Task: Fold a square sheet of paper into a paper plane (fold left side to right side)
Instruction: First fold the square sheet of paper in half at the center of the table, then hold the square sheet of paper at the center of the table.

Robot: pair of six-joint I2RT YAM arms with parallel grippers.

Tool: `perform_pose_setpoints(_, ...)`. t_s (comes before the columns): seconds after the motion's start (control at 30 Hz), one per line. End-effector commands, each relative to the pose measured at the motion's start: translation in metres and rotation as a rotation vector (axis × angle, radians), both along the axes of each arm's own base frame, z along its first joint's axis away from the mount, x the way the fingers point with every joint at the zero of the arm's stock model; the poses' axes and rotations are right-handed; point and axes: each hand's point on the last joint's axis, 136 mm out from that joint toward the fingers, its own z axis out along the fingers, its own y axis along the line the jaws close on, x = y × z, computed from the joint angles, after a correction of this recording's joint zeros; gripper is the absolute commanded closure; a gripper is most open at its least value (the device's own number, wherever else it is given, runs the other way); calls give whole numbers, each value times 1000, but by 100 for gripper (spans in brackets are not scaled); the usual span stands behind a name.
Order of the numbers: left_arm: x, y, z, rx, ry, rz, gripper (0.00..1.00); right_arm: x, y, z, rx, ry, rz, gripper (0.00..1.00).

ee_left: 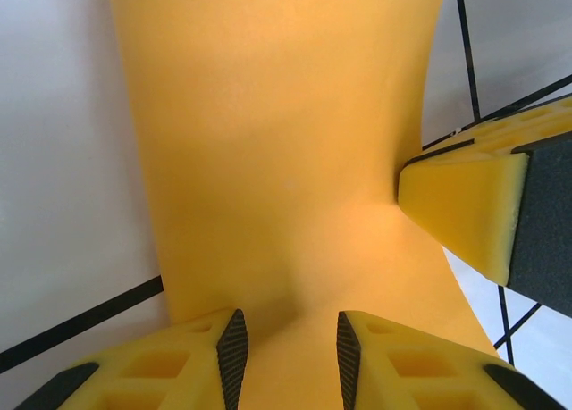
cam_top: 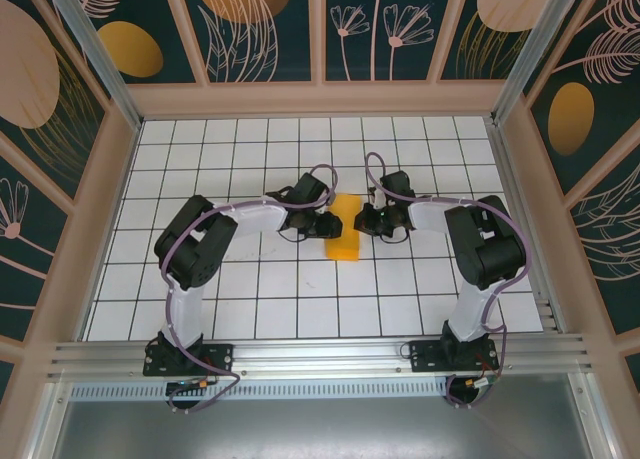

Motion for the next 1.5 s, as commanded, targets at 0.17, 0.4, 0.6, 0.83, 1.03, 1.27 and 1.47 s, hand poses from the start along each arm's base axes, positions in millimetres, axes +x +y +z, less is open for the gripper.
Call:
perform_pose_setpoints(0.17,-17,34,3,50,27,20,61,-29,-28,-51,-180,134,-15,94)
perform_pose_setpoints(0.4,-4,10,47,-96,-33,-31,62,-28,-25,-49,-174,130,-12,94)
perform_pose_setpoints(0.6,6,-12,41,-159,-10,-75,64,-29,-24,-50,-175,132,-10,94)
perform_pose_setpoints(0.83,20,-20,16,-123,9,-78,64,-29,-21,-50,-177,134,-2,94)
perform_pose_setpoints(1.03,15,-6,-9,-47,38,-44,64,-27,-21,-47,-172,118,-2,94)
perform_pose_setpoints(1.27,-3,6,-28,-19,82,-34,66,-9,-10,-8,-58,6,4,94)
perform_pose_setpoints(1.47,-10,3,-32,-7,86,-41,66,15,1,49,96,-107,24,94)
